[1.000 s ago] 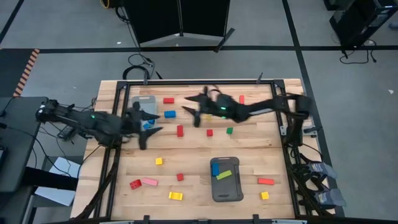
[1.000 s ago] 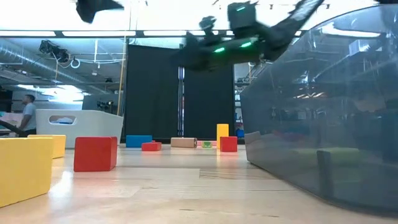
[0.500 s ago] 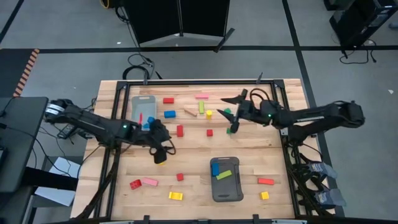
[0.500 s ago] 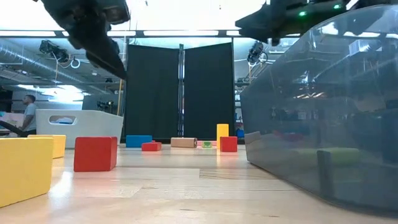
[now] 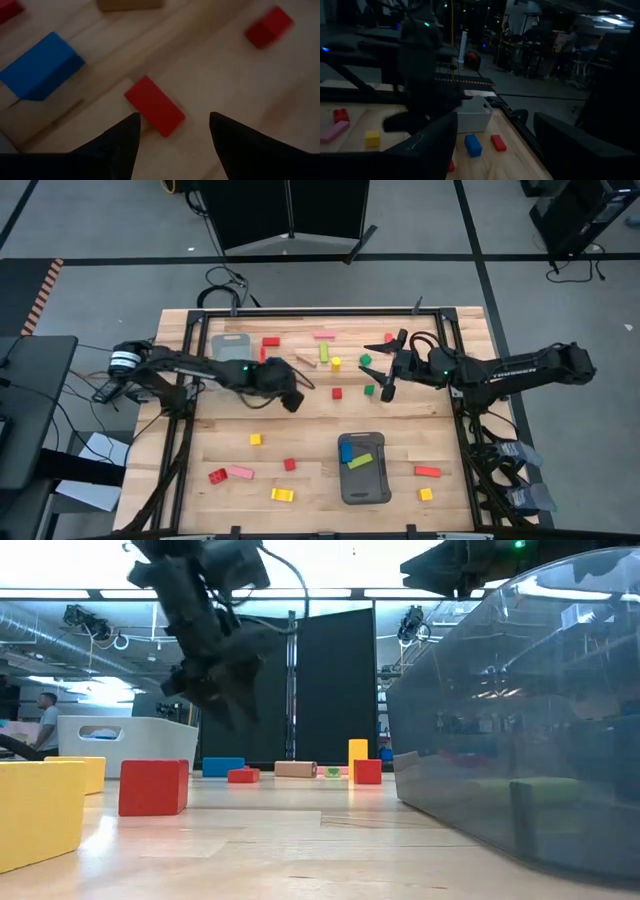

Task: Sort blocks by size
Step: Put the red rectangular block into the black bin

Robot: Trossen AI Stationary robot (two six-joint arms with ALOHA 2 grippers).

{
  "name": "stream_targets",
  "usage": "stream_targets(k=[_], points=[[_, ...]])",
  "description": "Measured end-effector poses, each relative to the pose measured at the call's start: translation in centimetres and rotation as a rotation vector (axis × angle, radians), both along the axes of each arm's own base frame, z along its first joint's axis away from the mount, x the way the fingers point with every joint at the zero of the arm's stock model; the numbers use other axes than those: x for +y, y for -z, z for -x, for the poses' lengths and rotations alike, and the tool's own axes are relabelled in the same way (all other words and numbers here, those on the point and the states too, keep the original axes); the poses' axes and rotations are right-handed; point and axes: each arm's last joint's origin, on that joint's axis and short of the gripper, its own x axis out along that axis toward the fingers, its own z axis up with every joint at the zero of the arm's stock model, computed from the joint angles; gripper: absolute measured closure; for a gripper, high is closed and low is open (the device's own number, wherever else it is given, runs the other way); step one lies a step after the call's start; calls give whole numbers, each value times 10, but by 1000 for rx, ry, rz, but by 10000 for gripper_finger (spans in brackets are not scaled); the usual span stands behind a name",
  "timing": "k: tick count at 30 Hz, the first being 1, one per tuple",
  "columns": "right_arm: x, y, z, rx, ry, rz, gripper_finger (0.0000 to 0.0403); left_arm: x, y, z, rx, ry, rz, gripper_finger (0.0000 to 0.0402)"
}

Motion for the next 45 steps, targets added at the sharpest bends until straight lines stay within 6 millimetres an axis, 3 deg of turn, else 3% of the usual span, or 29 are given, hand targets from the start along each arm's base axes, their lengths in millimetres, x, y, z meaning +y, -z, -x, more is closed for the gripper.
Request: stream_targets(k=[12, 21, 27, 31, 39, 45], points=[[2, 2, 0, 24, -10, 25, 132, 21, 23, -31, 172, -156, 80, 112], [2, 3, 0, 39, -15, 31, 133, 21, 47, -36, 237, -219, 130, 112], [2, 3, 0, 44, -18, 47, 135, 21, 52, -39, 235, -214, 133, 114], [2, 3, 0, 42, -17, 47, 136, 21, 52, -40, 230, -204, 130, 141], [2, 2, 0, 33, -17, 46, 138, 21, 52, -42, 235, -135, 109, 270], [2, 2, 0, 25, -4, 32, 144, 18, 50, -43, 245, -41, 79, 269]])
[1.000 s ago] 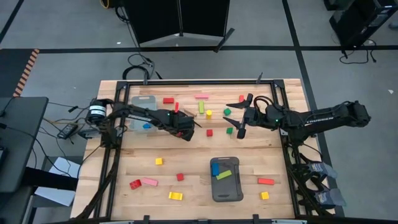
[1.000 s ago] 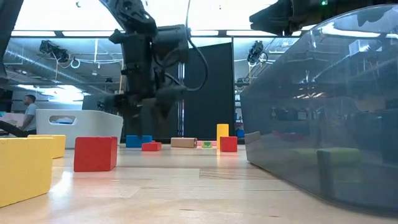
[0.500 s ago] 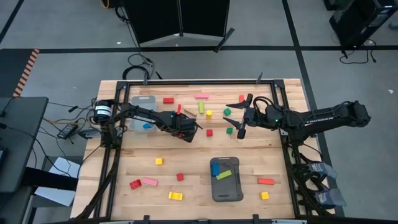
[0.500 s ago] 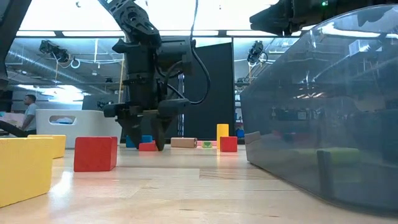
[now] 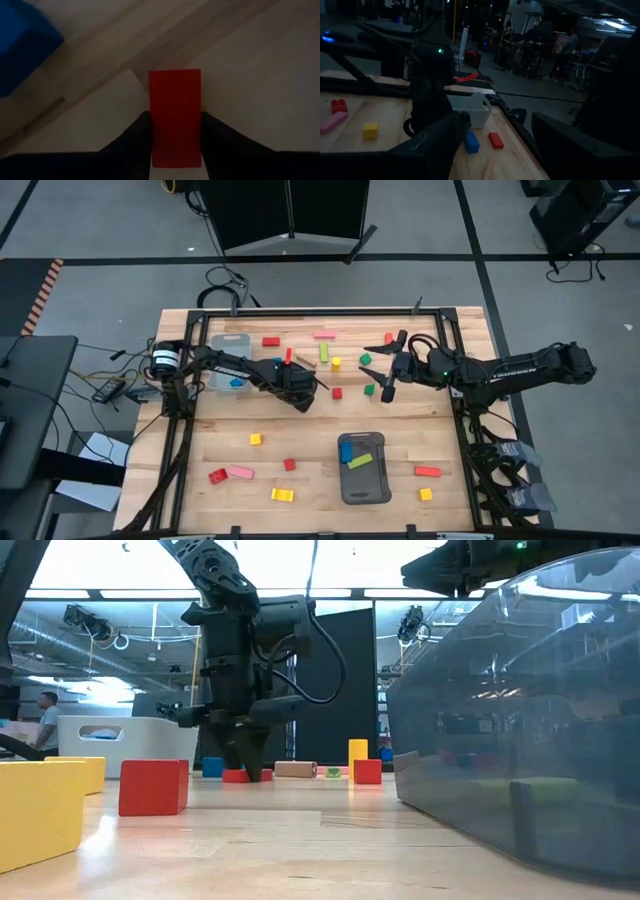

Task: Sort blocks by size
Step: Put the red rectangular block into the black bin

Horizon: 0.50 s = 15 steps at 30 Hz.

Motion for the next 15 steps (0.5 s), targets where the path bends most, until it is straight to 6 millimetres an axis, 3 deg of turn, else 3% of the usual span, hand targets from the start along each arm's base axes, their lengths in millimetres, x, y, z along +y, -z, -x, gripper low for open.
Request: stream_targets(k=[3, 8, 15], points=[[0, -1, 0, -15, 3, -12, 147, -5, -7, -4, -27, 80, -12, 269], [2, -3, 0, -32, -7, -13, 151, -20, -37, -22, -150, 251, -63, 269], [8, -7, 2, -62, -19, -13, 154, -62, -81, -53, -425, 540, -144, 269]])
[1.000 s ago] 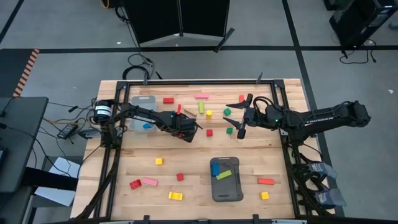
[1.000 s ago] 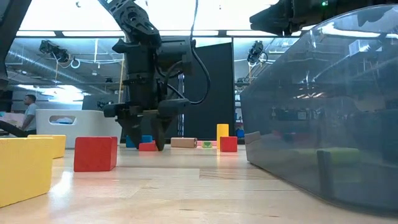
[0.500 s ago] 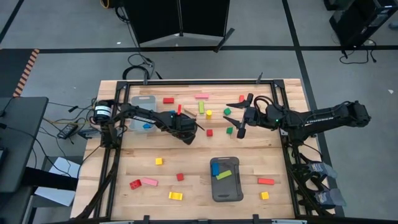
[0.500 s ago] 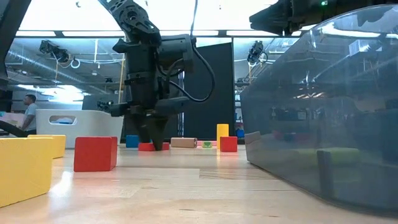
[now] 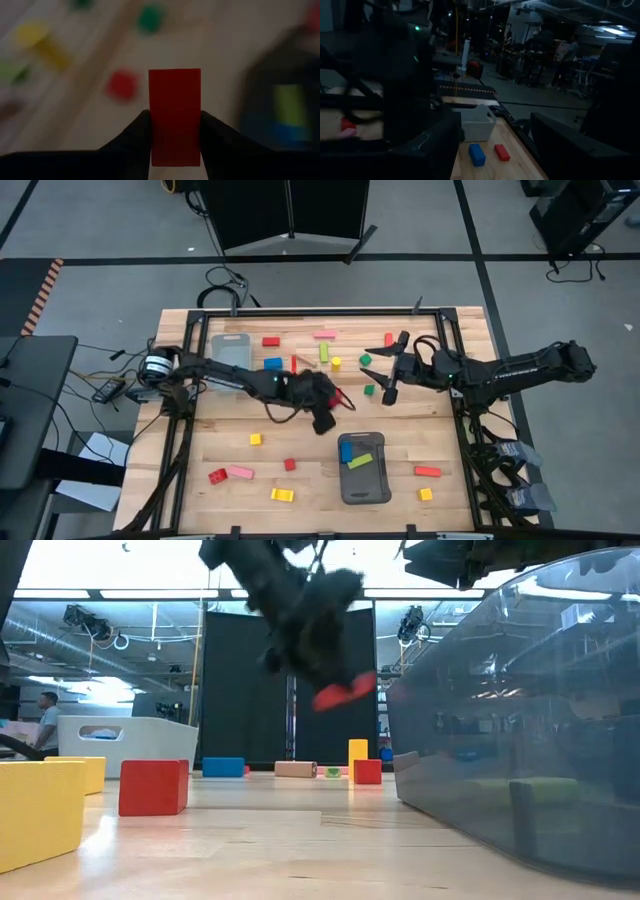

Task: Sort blocks by size
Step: Put the red rectangular block into the black bin

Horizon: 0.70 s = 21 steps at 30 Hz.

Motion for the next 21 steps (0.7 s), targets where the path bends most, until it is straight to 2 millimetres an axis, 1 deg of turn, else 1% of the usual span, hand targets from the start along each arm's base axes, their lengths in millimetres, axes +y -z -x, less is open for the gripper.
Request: stream_targets(k=[4, 7, 10, 15, 17, 20, 21], points=[[2, -6, 3, -42, -12, 1, 153, -27, -15, -11, -178, 168, 15, 269], [5, -12, 7, -84, -24, 7, 155, -43, -20, -15, -263, 246, 32, 269], [8, -19, 12, -136, -38, 10, 156, -53, -14, -22, -305, 298, 65, 269], [13, -29, 21, -206, -68, 15, 156, -69, 15, -34, -296, 390, 153, 269], [16, -31, 23, -213, -81, 14, 157, -71, 25, -38, -292, 400, 169, 269], [18, -32, 26, -221, -97, 13, 158, -70, 31, -39, -278, 396, 172, 269], [19, -32, 26, -222, -101, 12, 158, -70, 31, -40, -288, 396, 172, 260]])
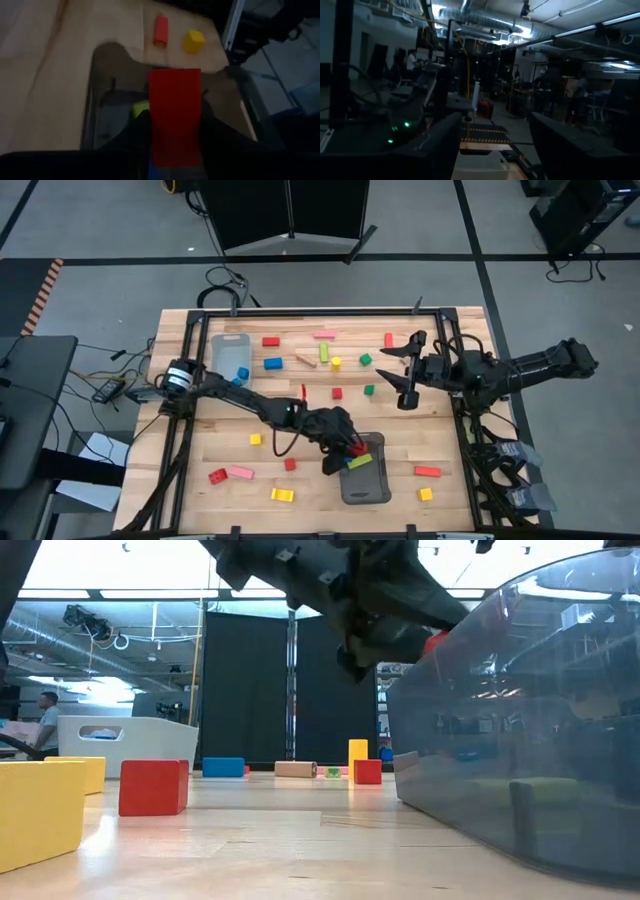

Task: Sort blocks by size
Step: Put the red rectangular block into the black bin, then put the green triangular block into the gray bin

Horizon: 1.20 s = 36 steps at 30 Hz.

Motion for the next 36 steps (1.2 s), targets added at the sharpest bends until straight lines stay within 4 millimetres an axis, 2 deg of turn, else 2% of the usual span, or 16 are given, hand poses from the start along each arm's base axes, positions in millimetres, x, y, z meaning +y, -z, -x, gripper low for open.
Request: stream_targets(k=[7, 9, 12, 17, 23, 26, 30, 36], points=[[2, 1, 0, 12, 12, -4, 160, 0, -3, 1, -11, 15, -23, 100], [2, 1, 0, 14, 12, -4, 160, 1, -5, 1, -19, 11, -22, 67], [1, 4, 0, 39, 56, -12, 160, 3, -14, 4, -30, -29, -47, 40], [-5, 23, -2, 215, 184, -90, 160, 8, -57, 23, -118, -120, -180, 37], [-15, 56, -3, 486, 216, -214, 160, 23, -88, 73, -203, -216, -254, 53], [-21, 74, -3, 647, 191, -272, 160, 32, -90, 103, -229, -263, -265, 60], [-27, 93, -3, 829, 172, -321, 160, 41, -83, 138, -275, -317, -241, 63], [-36, 122, -13, 1029, 145, -389, 146, 53, -71, 176, -371, -421, -196, 63]])
